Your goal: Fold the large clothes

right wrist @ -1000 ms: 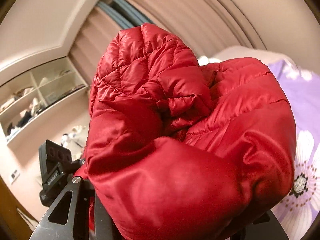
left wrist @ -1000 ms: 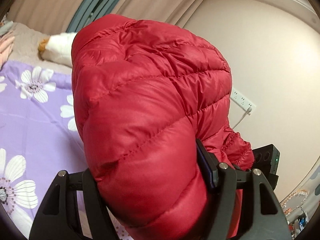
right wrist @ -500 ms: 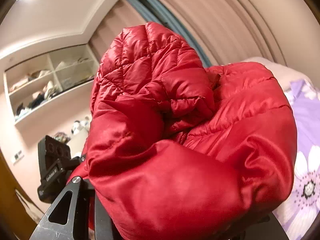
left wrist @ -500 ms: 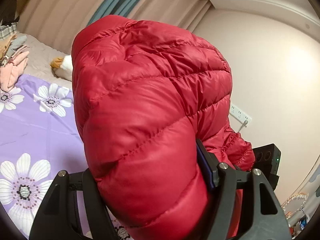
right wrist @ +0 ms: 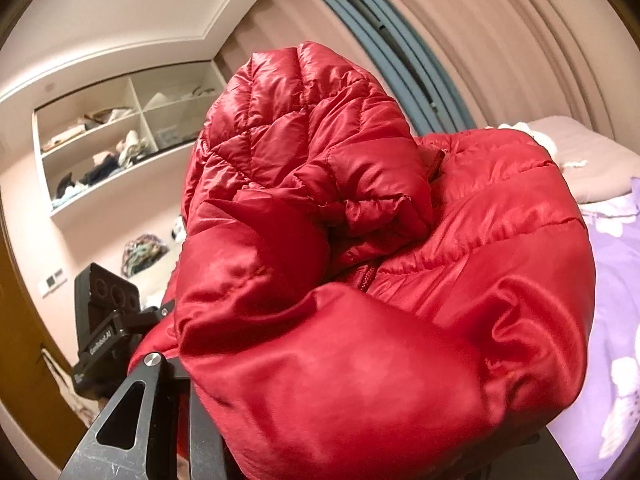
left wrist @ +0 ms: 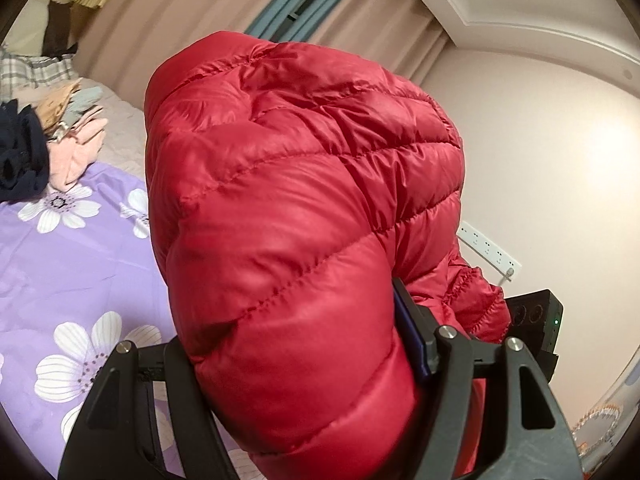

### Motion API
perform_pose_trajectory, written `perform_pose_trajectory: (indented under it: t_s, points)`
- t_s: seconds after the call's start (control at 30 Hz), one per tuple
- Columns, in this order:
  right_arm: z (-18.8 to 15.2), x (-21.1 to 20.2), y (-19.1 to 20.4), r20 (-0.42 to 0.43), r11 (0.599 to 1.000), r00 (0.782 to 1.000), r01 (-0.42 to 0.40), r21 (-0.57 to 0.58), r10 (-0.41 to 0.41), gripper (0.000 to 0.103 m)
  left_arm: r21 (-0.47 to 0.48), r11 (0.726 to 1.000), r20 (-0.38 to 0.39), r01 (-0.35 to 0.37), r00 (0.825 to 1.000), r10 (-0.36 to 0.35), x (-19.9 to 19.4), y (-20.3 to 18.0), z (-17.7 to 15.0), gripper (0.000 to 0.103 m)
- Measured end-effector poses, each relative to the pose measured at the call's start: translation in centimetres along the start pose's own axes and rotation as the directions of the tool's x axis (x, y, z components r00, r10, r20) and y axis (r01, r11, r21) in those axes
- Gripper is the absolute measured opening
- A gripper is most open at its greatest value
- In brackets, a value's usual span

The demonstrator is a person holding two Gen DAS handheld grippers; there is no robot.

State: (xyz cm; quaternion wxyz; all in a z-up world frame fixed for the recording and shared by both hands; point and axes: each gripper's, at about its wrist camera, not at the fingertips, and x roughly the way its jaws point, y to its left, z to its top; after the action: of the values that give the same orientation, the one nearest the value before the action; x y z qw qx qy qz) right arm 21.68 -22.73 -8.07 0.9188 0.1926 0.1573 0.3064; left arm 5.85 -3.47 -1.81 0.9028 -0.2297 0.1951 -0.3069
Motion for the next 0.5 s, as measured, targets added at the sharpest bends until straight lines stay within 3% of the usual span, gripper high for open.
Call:
perform_pose_trajectory:
  t_s: [0.27, 0.5]
  points:
    - [-1.9, -3.1, -1.8, -0.027, 1.000, 1.000, -0.009, -0.017, 0.009, 0.044, -0.014, 1.000, 0.003, -0.017, 1.000, 0.018, -1.7, -0.3, -0.3, 0.068]
    - [-1.6, -3.0, -1.3, -0.029, 1.000, 1.000, -0.002, -0.011, 0.002, 0.044, -0.013, 0.999, -0.003, -0.035, 0.999, 0.035, -0.7, 0.1, 0.2, 0.068]
